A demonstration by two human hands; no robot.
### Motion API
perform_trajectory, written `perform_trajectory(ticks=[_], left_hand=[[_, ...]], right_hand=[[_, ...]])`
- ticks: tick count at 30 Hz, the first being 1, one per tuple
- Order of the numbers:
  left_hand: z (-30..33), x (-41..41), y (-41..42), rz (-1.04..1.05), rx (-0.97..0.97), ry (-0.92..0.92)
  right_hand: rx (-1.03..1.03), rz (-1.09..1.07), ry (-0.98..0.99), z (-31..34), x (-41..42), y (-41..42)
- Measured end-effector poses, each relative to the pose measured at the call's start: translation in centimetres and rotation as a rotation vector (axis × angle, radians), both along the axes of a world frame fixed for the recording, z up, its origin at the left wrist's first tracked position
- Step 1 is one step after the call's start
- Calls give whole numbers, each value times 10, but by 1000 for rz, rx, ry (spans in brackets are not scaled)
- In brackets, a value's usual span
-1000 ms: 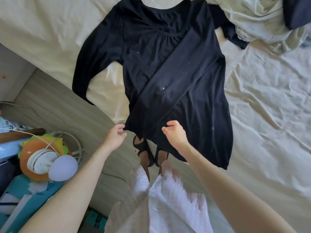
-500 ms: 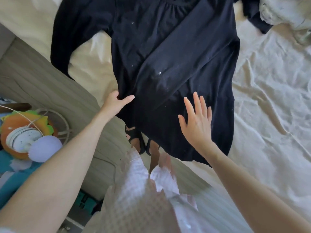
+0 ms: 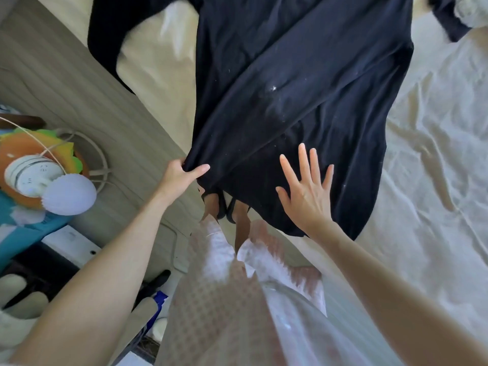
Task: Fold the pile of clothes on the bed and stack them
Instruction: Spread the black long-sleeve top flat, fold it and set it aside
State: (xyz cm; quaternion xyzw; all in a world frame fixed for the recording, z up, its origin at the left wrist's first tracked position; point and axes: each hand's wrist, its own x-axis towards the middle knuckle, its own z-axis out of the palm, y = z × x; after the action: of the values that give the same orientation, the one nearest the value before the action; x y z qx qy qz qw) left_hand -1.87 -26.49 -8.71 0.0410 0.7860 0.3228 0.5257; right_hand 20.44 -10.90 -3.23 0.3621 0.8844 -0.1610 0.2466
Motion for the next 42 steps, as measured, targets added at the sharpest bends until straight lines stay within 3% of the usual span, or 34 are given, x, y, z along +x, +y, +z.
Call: perform_trajectory(ticks=[5, 10, 12, 15, 17, 23, 27, 34, 36, 39, 42], left_hand=[[2, 15, -17, -45, 91, 284], [-2, 21, -25, -83, 29, 391], [-4, 17, -25, -122, -79, 316], [4, 6, -25, -156, -230, 22], [14, -8, -27, -238, -255, -2], [45, -80, -10, -279, -207, 196], [50, -143, 17, -279, -162, 313], [43, -238, 89, -240, -20, 581], [38, -254, 107, -220, -19, 559], [25, -271, 121, -191, -46, 378], [14, -282, 107, -302, -111, 277]], right_hand=[[58, 3, 72, 1, -5, 2], [-31, 78, -179, -4, 3, 8], [-56, 84, -198, 0, 0, 12], [-68, -30, -113, 14, -16, 15], [-19, -57, -18, 25, -30, 17], [9, 46, 115, 43, -95, 27], [5, 92, 104, 38, -145, 36], [-48, -25, -8, 4, -188, 37], [-69, -49, -38, -2, -190, 34], [-81, -64, -59, -7, -193, 36], [-110, -76, -71, -9, -194, 39]])
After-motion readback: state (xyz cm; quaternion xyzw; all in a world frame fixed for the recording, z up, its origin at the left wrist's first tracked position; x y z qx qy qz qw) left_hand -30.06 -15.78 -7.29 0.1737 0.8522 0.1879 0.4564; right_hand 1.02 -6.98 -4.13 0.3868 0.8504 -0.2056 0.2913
